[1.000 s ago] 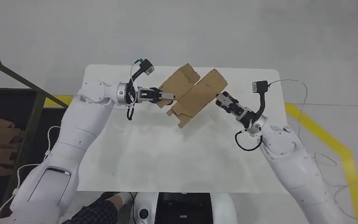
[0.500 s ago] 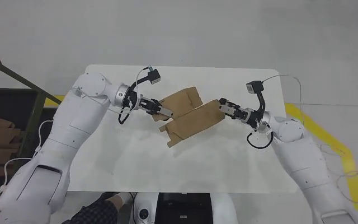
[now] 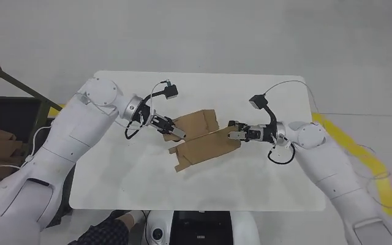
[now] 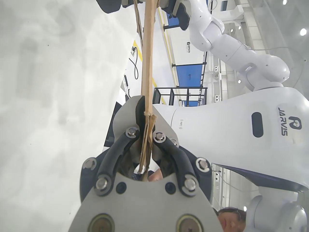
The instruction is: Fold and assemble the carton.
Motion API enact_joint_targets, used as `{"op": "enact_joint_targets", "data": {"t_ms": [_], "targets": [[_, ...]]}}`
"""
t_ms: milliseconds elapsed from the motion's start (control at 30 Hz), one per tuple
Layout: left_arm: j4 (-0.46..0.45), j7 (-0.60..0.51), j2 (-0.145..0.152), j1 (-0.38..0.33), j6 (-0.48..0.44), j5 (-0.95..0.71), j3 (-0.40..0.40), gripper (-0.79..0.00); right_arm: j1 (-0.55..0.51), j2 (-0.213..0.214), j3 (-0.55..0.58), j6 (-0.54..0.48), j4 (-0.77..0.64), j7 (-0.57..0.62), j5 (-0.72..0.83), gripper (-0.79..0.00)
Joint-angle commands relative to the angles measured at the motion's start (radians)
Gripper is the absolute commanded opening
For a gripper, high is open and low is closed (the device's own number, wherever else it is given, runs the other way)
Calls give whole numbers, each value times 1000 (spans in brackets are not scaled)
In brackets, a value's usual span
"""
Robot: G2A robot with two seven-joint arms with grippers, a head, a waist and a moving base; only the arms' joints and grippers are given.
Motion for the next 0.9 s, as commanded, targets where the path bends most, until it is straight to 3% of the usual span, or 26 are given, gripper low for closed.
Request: {"op": "enact_joint_targets", "data": {"t_ms": [0, 133, 300, 333, 500, 867], "targets": [[2, 0, 5, -9, 0, -9, 11, -785, 7, 5, -27, -3, -4, -3, 3, 0], [7, 13, 13, -23, -13, -18, 33, -785, 23, 16, -82, -16, -2, -16, 20, -12], [20, 29, 22, -38, -29, -25, 60, -785, 46, 30, -135, -36, 11, -36, 52, -157], [21, 31, 24, -41, -31, -27, 65, -785, 51, 33, -144, -40, 14, -40, 60, -243], [22, 41, 33, -54, -41, -29, 93, -785, 78, 45, -192, -59, 26, -59, 88, -394], [22, 65, 45, -82, -65, -29, 155, -785, 127, 64, -287, -93, 34, -93, 104, -431]]}}
